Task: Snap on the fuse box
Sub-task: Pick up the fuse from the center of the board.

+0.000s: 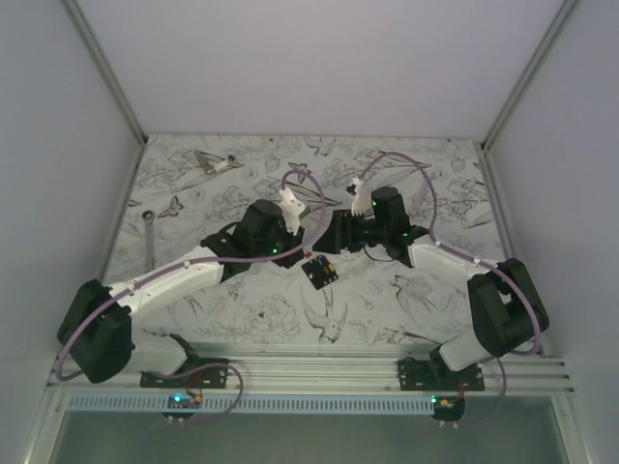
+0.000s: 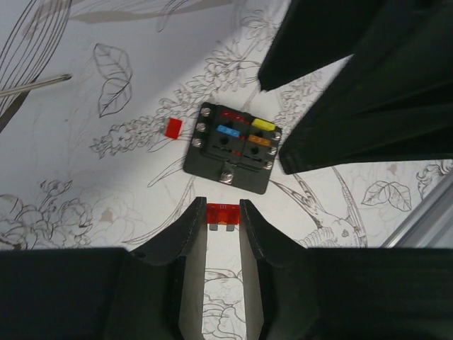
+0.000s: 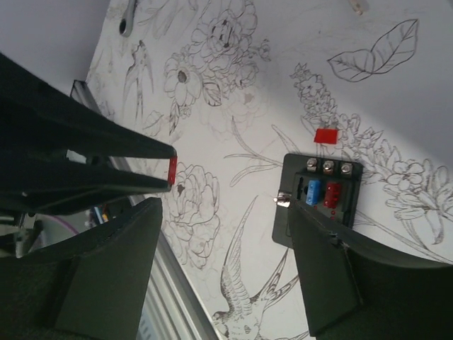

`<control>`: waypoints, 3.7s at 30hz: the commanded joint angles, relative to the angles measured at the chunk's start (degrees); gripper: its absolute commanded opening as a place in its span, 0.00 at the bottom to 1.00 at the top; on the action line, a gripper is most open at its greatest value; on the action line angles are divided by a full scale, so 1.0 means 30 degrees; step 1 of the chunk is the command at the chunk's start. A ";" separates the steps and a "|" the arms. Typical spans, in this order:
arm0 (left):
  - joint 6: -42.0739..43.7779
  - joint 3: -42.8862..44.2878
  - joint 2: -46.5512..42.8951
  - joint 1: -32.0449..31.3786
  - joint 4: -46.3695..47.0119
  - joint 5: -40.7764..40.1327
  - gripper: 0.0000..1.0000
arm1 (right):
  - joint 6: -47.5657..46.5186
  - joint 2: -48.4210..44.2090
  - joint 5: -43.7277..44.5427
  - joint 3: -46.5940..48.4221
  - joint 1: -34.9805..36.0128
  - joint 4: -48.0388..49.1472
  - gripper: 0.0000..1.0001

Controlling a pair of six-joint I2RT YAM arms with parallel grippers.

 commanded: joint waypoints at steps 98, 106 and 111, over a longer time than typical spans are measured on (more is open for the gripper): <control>0.0883 0.1596 -0.3922 0.0917 -0.2544 1.0647 0.42 | -1.0595 -0.5996 -0.7896 -0.1858 0.1523 0.0941 0.00; 0.1062 0.1968 -0.3216 0.0839 -0.2595 1.0958 0.36 | -1.0954 -0.5606 -0.9108 -0.1358 0.1544 0.0043 0.00; 0.1463 0.2218 -0.2563 0.0281 -0.2607 1.1495 0.33 | -1.0663 -0.5584 -0.9290 -0.1253 0.1544 0.0217 0.00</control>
